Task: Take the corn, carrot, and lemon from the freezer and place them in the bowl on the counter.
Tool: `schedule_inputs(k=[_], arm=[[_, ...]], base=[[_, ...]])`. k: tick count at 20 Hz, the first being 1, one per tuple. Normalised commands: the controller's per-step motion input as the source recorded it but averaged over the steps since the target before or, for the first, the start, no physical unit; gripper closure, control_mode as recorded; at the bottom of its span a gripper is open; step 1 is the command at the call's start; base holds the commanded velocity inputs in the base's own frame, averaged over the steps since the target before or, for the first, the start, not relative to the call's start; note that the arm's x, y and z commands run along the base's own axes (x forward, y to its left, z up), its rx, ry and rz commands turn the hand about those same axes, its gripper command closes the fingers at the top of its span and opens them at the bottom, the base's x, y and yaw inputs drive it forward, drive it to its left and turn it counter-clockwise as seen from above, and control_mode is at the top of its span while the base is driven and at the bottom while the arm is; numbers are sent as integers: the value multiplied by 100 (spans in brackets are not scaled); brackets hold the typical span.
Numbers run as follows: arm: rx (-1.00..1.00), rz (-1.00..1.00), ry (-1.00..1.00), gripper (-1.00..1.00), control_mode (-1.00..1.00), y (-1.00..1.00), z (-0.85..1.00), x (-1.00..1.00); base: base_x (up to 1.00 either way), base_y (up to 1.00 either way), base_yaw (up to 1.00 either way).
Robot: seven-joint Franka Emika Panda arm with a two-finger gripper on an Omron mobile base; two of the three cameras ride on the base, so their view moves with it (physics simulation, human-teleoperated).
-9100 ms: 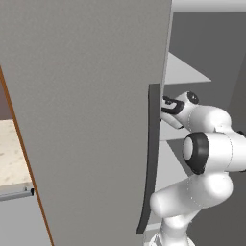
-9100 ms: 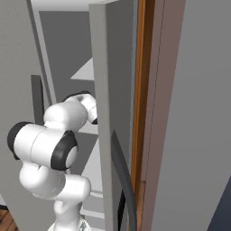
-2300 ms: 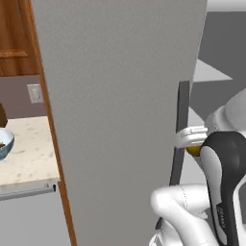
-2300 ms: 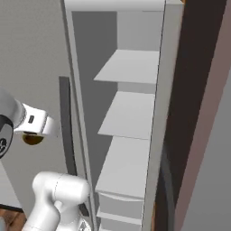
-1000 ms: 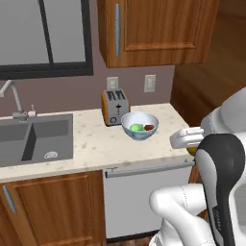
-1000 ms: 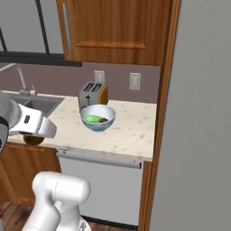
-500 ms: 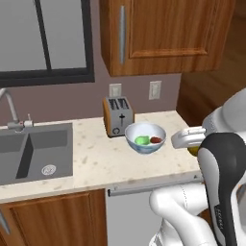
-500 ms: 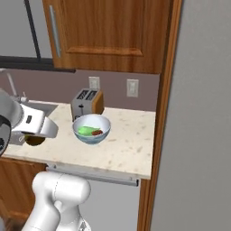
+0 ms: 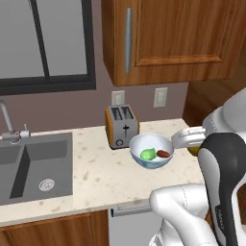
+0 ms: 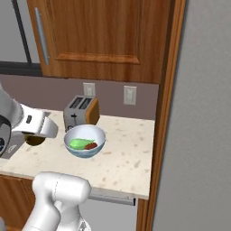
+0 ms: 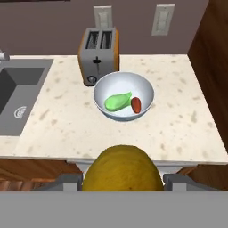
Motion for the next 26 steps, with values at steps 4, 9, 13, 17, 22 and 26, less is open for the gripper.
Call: schedule_inputs(k=[4,9,13,17,22,26], arm=[[0,0,1,100,-100,-4,-1,15],[0,0,6,100,-100,-10,-24,70],[0,0,3,100,-100,-4,-53,82],[0,0,0,100,-100,-1,-73,89],[0,0,0,100,-100,-6,-66,96],[0,0,0,100,-100,-2,-50,85]], base=[[43,-16,0],[0,0,0],[0,0,0],[0,0,0],[0,0,0],[0,0,0]])
